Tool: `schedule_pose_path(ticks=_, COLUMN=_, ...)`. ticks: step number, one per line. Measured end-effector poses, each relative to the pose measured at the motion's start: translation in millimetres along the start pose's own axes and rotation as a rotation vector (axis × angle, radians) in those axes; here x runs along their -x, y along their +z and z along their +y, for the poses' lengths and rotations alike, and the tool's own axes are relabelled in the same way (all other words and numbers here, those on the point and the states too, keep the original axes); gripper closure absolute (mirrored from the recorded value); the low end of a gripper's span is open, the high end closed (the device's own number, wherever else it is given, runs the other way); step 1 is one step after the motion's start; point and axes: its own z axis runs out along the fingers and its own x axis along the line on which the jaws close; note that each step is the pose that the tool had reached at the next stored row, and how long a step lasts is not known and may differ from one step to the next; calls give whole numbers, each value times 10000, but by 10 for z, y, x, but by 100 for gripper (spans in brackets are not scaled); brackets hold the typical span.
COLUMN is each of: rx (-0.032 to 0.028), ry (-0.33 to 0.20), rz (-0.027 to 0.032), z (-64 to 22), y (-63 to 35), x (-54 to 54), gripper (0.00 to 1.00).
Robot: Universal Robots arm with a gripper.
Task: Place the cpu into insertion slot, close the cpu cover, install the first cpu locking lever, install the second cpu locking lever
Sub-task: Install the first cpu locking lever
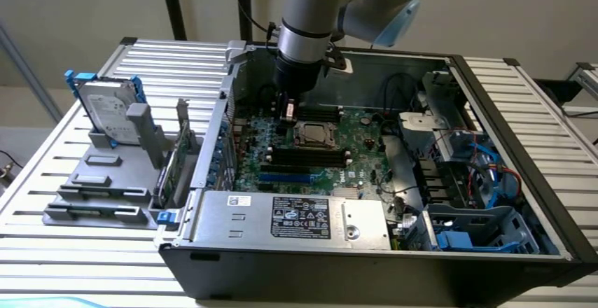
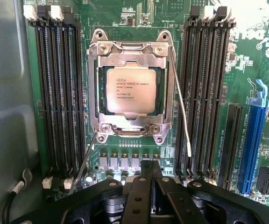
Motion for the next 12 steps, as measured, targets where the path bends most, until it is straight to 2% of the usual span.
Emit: schedule_pose_path(ticks=12, rx=0, ry=0, rz=-1, z=0, y=0, x=0, gripper=89)
